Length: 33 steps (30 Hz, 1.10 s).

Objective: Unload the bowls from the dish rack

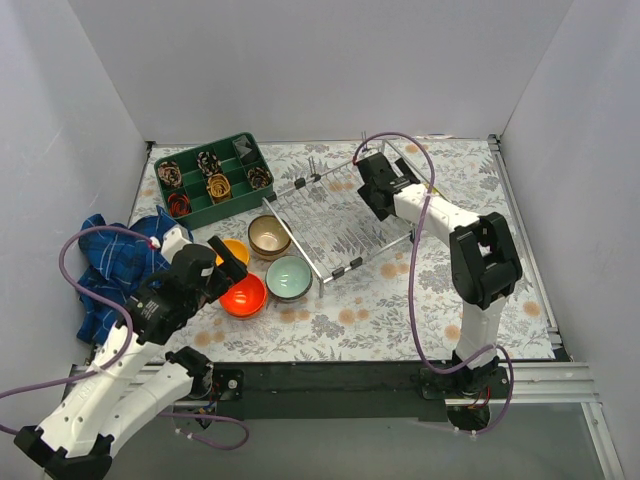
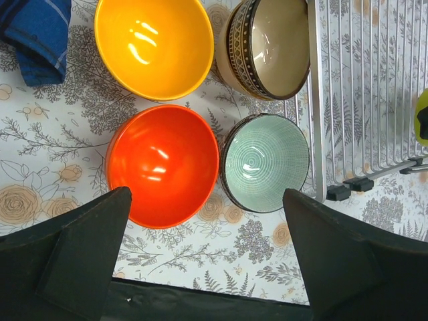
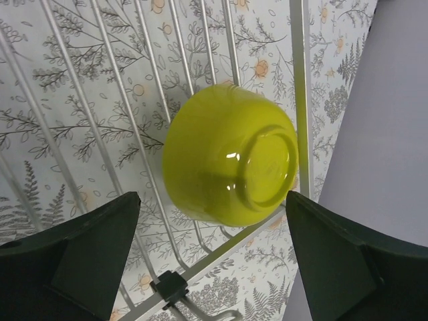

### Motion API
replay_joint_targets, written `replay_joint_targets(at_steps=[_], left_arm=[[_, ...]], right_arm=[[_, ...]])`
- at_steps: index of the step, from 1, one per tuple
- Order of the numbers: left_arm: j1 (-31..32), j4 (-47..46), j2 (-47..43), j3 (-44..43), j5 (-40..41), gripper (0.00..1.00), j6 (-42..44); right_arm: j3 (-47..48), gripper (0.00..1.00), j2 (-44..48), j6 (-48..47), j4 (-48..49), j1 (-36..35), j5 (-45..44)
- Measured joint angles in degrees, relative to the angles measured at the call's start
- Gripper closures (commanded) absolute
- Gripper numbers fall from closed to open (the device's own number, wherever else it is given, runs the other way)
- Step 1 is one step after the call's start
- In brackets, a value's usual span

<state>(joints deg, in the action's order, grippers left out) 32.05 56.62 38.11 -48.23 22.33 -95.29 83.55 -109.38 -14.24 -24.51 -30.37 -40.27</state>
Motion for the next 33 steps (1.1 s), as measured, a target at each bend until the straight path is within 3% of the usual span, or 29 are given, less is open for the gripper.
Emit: replay_joint_targets(at_steps=[26, 33], left_arm=[[0.00, -4.44, 2.19, 0.00, -2.01, 0.02, 3.82], [0.00, -4.42, 2.19, 0.00, -2.10, 0.02, 4.02]], right_arm=[[-0.66, 0.03, -4.90, -8.94, 6.75, 3.61, 2.19], [-2.84, 0.18, -4.22, -9.75, 9.53, 3.61, 2.34]])
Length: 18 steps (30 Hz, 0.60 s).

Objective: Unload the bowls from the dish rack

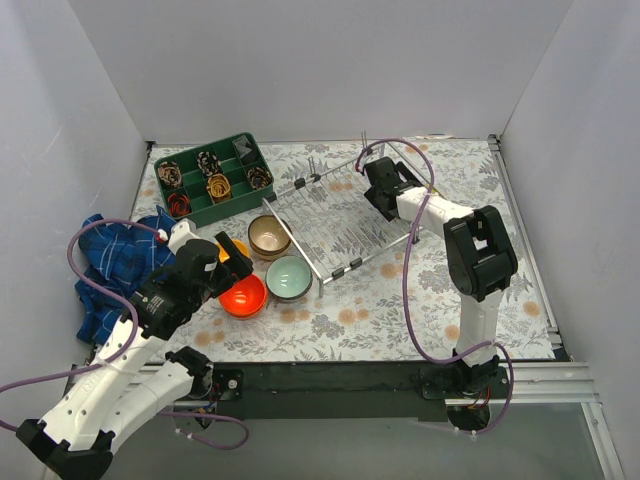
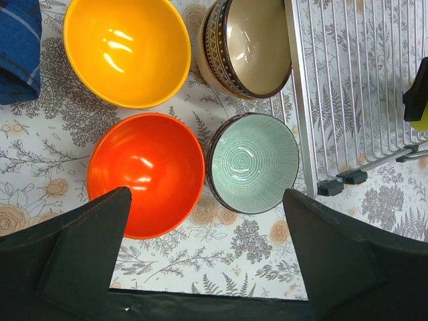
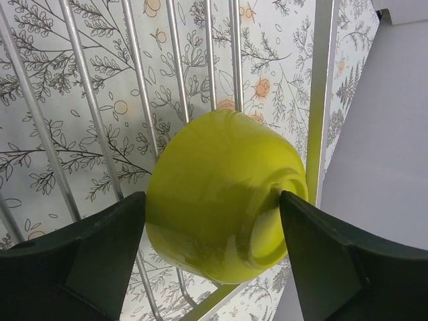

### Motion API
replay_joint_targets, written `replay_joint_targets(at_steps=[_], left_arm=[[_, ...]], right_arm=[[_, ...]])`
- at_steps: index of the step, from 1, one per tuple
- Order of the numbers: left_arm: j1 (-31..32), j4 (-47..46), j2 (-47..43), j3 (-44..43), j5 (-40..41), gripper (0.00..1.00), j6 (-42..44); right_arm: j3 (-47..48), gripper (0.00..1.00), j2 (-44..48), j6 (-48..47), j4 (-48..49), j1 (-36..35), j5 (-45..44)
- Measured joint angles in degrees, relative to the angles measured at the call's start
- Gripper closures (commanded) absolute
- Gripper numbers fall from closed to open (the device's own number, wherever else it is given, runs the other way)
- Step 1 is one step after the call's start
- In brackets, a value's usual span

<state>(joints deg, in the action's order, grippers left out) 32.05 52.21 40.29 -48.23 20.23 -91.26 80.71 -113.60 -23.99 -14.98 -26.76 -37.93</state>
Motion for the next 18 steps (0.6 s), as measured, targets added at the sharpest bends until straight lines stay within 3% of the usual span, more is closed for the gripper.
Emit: replay_joint_targets(at_steps=[3, 7, 10, 18], left_arm=[[0.00, -0.15, 0.00, 0.00, -0.13, 0.02, 0.00], [0.00, -0.81, 0.00, 0.02, -0.52, 0.02, 0.00], [0.00, -1.49, 0.00, 0.02, -1.01, 0.02, 0.00], [0.00, -3.17, -0.04, 0.04, -2.19, 0.02, 0.68]], right_arm=[[-0.48, 0.29, 0.46, -0.33, 0.15, -0.28, -0.26], [-1.03, 0.58, 2.38, -0.74, -1.05, -1.16, -1.31], [-1.38, 0.71, 4.11, -0.28, -2.23, -1.55, -0.17], [-1.75, 0.82, 9.16, 2.60, -5.38, -3.13, 3.93]])
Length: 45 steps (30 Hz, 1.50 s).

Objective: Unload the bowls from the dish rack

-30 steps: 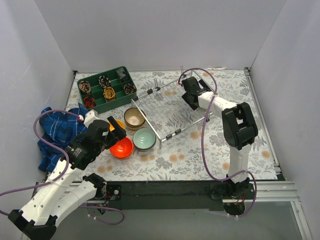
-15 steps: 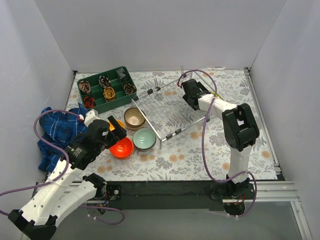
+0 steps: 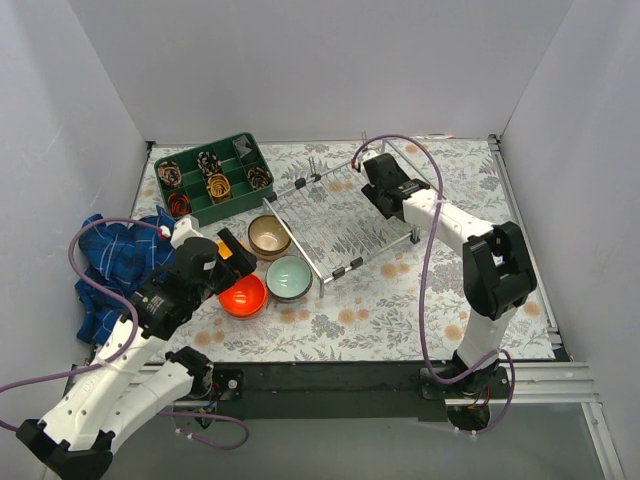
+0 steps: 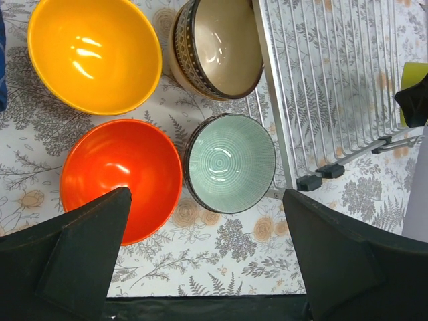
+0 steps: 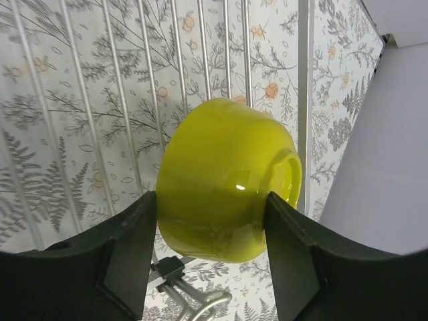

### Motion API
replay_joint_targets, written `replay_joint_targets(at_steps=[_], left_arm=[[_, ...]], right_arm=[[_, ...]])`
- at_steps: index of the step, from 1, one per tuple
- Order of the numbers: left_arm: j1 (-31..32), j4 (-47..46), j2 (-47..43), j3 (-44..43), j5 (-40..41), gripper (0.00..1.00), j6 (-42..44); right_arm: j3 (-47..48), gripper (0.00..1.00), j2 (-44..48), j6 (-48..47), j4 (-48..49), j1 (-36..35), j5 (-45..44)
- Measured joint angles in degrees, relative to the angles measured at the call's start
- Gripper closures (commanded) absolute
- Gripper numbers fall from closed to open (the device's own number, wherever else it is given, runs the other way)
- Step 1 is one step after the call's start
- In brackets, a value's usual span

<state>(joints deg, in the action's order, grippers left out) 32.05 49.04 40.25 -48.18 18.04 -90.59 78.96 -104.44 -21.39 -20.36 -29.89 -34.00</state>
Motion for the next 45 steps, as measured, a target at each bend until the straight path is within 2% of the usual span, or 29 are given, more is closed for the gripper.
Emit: replay_joint_targets(at_steps=[7, 15, 23, 29, 34, 38, 41, 42, 44, 45], left_arm=[[0.00, -4.15, -1.51, 1.03, -2.32, 0.02, 3.34], [0.00, -14.25, -2.14, 3.76, -9.68, 0.02, 9.79], [0.00, -26.36, 1.79, 5.29, -18.16, 0.02, 14.64], [0.00, -32.61, 5.99, 6.32, -21.97, 0.02, 15.37], [0.00, -37.40, 8.00, 8.55, -23.23, 0.02, 14.16], [0.02, -40.41, 9.05, 11.13, -23.37, 0.10, 11.89], [0.00, -41.79, 10.54, 11.34, -23.89, 0.24, 10.34], [0.00, -42.32, 10.84, 11.34, -24.11, 0.36, 9.66], [0.00, -43.63, 10.99, 11.34, -24.83, 0.49, 8.26], [0.02, -44.54, 10.88, 11.34, -25.09, 0.59, 7.69]], right_arm=[[0.87, 0.82, 7.76, 6.67, -2.69, -2.49, 7.96], [-0.17, 0.81, 18.47, 21.35, -1.88, -3.41, 29.16], [-14.12, 0.80, 29.40, 39.87, 12.79, -3.56, 51.10], [-25.18, 0.80, 31.67, 54.64, 27.58, -3.63, 61.72], [-29.62, 0.79, 32.24, 64.30, 37.73, -3.63, 66.86], [-31.45, 0.79, 32.85, 71.23, 46.73, -3.63, 69.88], [-31.98, 0.79, 32.87, 74.44, 51.34, -3.67, 71.30], [-32.02, 0.79, 32.87, 75.34, 52.28, -3.67, 71.65], [-32.24, 0.79, 32.87, 76.26, 53.68, -3.78, 71.93], [-32.65, 0.79, 32.87, 77.07, 54.51, -3.89, 72.13]])
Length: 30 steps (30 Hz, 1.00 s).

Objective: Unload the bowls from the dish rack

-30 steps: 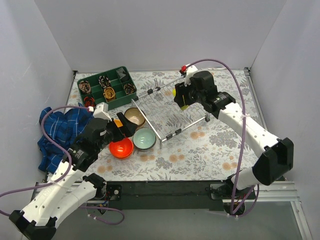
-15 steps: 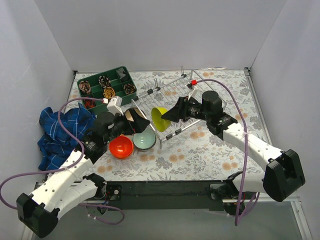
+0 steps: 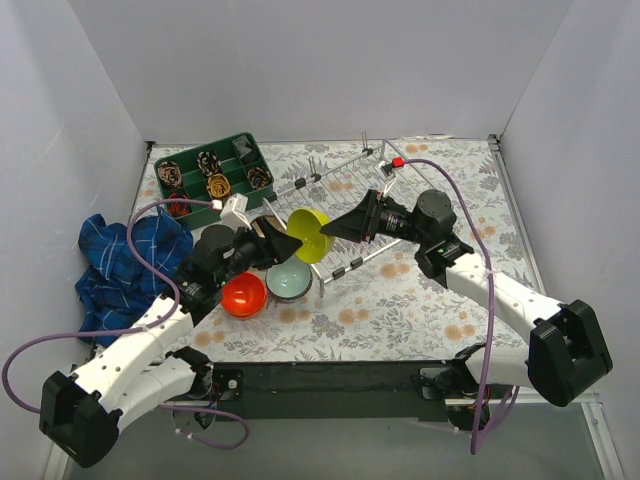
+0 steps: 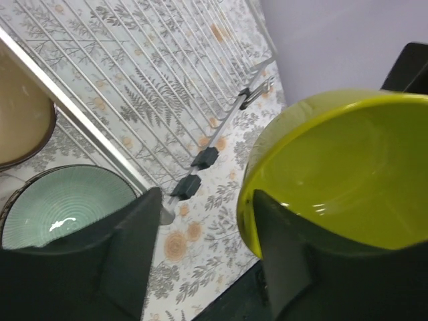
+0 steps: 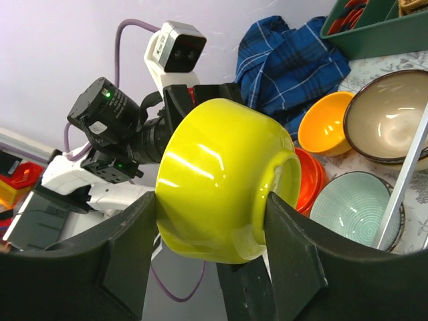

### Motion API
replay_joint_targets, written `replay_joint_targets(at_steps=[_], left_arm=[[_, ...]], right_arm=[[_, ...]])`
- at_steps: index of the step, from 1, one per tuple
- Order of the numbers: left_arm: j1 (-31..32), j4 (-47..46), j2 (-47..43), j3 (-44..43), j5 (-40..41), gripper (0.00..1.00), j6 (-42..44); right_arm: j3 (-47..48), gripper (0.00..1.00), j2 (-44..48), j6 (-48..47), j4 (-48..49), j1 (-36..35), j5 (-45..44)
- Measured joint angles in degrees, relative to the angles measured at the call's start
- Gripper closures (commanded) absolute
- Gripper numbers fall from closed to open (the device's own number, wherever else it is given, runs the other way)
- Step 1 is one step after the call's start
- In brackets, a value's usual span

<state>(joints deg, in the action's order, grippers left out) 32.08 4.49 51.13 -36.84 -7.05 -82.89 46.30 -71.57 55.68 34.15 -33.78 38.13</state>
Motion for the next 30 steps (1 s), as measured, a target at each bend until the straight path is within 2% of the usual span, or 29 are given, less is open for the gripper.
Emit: replay_joint_targets(at_steps=[2, 3, 6, 7, 10, 13, 19, 26, 30], left_arm=[[0.02, -1.25, -0.26, 0.24, -0.44, 0.72, -1.46], [0.07, -2.56, -0.50, 0.66, -1.31, 0.86, -2.14], [0.28, -4.04, -0.63, 1.01, -2.51, 1.00, -4.04], [0.31, -4.13, -0.70, 1.14, -2.62, 1.00, -4.48], [0.28, -4.46, -1.25, 1.62, -2.69, 1.00, -5.35], [0.37, -3.15, -2.47, 1.66, -1.66, 1.00, -5.11], [0.26, 6.75, -5.79, 0.85, 7.93, 1.00, -2.03], [0.17, 23.93, -5.46, -6.19, 22.93, 1.00, 0.66], [-0.63, 31.87, -3.63, -10.54, 30.69, 1.00, 1.22]], right_arm=[[-0.48, 0.77, 0.00, 0.83, 0.94, -0.07, 0.44], [-0.81, 0.76, -0.04, 1.20, 1.40, -0.11, 0.44], [-1.51, 0.67, -0.17, 1.68, 2.03, -0.24, 0.79], [-1.66, 0.54, -0.24, 1.86, 2.14, -0.33, 0.92], [-2.08, 0.34, -0.26, 2.38, 2.89, -0.33, 1.18], [-2.27, 0.22, -0.26, 2.16, 3.13, -0.35, 1.22], [-2.19, 0.12, -0.13, -4.61, -3.04, 0.46, -0.94], [5.77, 0.09, -0.07, -21.35, -26.99, 0.94, -12.70], [9.99, 0.08, 0.92, -29.22, -36.70, 1.05, -21.27]])
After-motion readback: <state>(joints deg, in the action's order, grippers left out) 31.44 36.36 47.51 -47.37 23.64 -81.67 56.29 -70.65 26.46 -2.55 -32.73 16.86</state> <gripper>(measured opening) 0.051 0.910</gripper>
